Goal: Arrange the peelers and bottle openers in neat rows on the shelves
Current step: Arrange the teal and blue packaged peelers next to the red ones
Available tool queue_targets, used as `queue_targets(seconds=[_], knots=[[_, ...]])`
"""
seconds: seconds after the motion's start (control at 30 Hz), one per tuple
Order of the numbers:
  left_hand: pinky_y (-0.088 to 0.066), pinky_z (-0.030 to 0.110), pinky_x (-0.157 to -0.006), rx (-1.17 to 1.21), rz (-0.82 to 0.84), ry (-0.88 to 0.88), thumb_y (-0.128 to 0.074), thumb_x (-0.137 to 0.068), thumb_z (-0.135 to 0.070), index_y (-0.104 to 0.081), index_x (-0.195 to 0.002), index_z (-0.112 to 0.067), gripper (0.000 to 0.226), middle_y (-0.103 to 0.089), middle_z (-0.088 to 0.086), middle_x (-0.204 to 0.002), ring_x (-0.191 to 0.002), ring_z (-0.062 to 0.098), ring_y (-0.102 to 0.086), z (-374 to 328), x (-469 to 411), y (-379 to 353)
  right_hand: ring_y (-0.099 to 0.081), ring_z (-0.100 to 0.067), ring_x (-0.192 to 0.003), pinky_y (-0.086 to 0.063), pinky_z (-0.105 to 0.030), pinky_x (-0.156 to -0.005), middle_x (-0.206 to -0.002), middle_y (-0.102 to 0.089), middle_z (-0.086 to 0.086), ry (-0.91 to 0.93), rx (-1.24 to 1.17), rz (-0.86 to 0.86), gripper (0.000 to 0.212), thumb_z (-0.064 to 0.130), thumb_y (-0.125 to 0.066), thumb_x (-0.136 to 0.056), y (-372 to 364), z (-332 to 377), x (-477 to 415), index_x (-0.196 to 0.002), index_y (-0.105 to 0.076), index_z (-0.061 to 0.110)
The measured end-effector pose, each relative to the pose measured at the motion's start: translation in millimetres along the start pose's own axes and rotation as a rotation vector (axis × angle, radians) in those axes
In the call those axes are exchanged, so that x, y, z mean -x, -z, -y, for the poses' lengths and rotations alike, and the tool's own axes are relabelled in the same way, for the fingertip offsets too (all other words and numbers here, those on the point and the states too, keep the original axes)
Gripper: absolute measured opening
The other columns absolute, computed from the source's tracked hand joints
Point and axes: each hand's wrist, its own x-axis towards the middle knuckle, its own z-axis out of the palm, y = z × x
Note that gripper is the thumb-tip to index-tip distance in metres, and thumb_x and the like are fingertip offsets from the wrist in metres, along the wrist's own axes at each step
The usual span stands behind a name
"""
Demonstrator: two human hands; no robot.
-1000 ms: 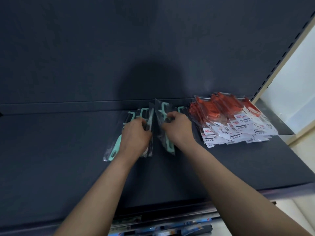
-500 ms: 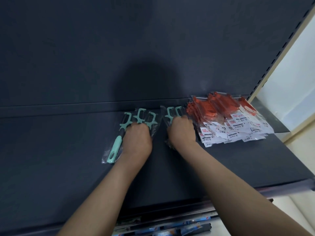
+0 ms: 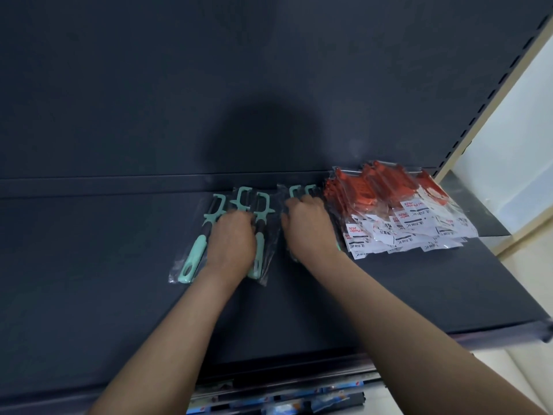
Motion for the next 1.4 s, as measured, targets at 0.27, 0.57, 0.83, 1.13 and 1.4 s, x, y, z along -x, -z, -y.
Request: queue_targets(seconds=[0.27,0.57,0.83,1.13,1.4], knots=[[-0.044,0.038,-0.075,-0.069,0.045,0.144,-0.062,-0.086,-0.019,-0.062,-0.109,-0.014,0.024,-0.062,0.014,-0.109,-0.099,0.035,-0.058,19,0,9,-0.06,-0.03,-0.089,-0.036,-0.03,-0.065,-0.097,-0.062,-0.013,-0.026,-0.255,0.269,0.033,0.038,-0.062,-0.086,-6,32,2,-0.093,-0.056,0.006],[-0.041,0.033,-0.07,-0.038,0.058,0.168,-0.066,-0.083,-0.02,-0.063,-0.107,-0.011,0.025,-0.063,0.013,-0.106,-0.096,0.033,-0.059,28,1,15,-0.056,-0.034,-0.106,-0.045,-0.032,-0.081,-0.117,-0.056,-0.021,-0.092,-0.202,0.244,0.034,0.012,-0.058,-0.087,-11,44,1,-0.116,-0.048,-0.004],[-0.037,0.031,-0.061,-0.037,0.048,0.096,-0.06,-0.085,-0.013,-0.061,-0.091,-0.003,0.012,-0.063,0.014,-0.096,-0.084,0.03,-0.059,29,-7,9,-0.058,-0.036,-0.097,-0.036,-0.03,-0.068,-0.105,-0.061,-0.02,-0.219,-0.269,0.178,0.018,0.014,-0.056,-0.085,-3,34,-3,-0.097,-0.054,0.0],[-0.037,0.029,-0.063,0.043,0.038,0.01,-0.062,-0.085,-0.014,-0.059,-0.094,-0.004,0.013,-0.06,0.015,-0.095,-0.083,0.028,-0.056,21,-6,-1,-0.055,-0.036,-0.102,-0.044,-0.035,-0.077,-0.109,-0.057,-0.018,-0.289,-0.191,0.018,0.03,-0.005,-0.044,-0.084,3,23,7,-0.11,-0.054,0.004],[-0.036,0.029,-0.071,0.092,0.052,-0.03,-0.061,-0.087,-0.021,-0.063,-0.106,-0.005,0.024,-0.058,0.017,-0.101,-0.092,0.032,-0.057,17,-2,-3,-0.042,-0.032,-0.116,-0.042,-0.038,-0.091,-0.119,-0.052,-0.014,-0.24,-0.079,0.119,0.029,0.024,-0.047,-0.095,-1,17,19,-0.117,-0.057,0.008]])
